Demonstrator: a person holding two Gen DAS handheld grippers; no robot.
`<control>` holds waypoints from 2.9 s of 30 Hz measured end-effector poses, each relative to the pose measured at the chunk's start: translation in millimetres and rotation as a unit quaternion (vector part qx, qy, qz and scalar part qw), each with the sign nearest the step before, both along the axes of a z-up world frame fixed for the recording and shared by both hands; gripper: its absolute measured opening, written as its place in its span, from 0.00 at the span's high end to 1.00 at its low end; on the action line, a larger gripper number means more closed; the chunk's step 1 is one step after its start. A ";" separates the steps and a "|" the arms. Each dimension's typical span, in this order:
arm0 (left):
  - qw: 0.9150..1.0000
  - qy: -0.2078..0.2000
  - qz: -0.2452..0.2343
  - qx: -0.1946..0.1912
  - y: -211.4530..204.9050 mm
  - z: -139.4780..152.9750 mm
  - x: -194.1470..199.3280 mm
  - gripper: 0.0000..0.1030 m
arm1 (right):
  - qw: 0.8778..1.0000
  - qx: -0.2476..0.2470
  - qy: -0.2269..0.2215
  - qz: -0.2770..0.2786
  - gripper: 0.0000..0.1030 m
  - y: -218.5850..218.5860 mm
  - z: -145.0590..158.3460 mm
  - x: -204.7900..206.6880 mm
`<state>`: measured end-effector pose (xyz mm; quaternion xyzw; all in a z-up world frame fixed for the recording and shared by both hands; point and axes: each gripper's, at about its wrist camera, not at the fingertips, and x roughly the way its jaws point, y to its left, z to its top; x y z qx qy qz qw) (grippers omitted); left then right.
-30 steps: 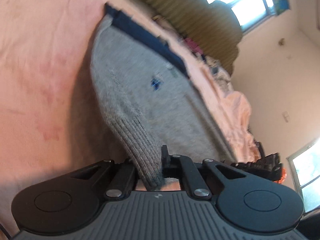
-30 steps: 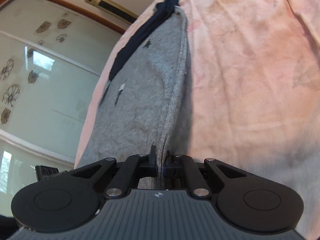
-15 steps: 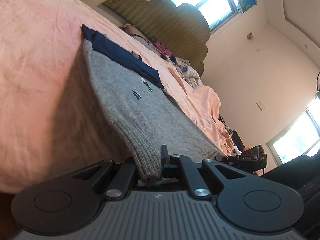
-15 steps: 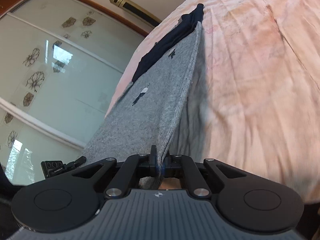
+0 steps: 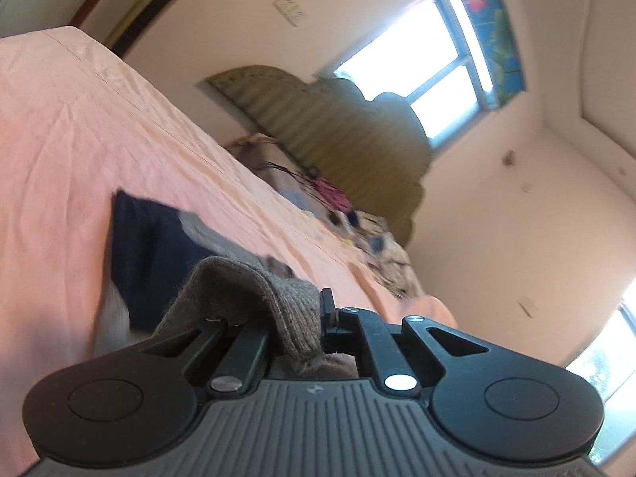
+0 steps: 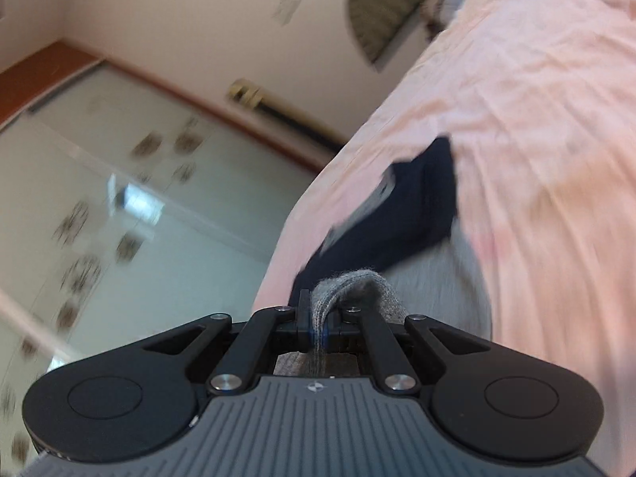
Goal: Fold small clothes
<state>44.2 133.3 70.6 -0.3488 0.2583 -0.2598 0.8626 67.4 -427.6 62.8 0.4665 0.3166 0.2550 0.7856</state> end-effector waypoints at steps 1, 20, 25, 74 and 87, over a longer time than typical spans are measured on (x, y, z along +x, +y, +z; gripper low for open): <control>1.000 0.004 0.011 0.014 -2.9 -1.8 21.9 0.97 | 1.000 0.001 0.009 -0.009 0.90 4.5 -3.8 26.3; 0.978 0.127 0.162 0.028 29.8 -43.3 173.2 0.01 | 0.994 -0.011 0.069 -0.079 0.23 34.7 -70.1 174.1; 0.973 0.102 0.174 0.109 35.0 -26.2 125.9 0.01 | 0.991 -0.097 0.039 -0.082 0.23 27.1 -47.7 161.0; 0.916 0.015 0.073 0.394 -96.4 -60.6 152.9 0.31 | 0.899 -0.431 -0.079 -0.003 0.50 141.5 -54.6 182.7; 0.904 0.032 0.148 0.399 -83.2 -42.9 94.8 0.13 | 0.863 -0.500 -0.078 0.009 0.00 148.7 -55.7 132.0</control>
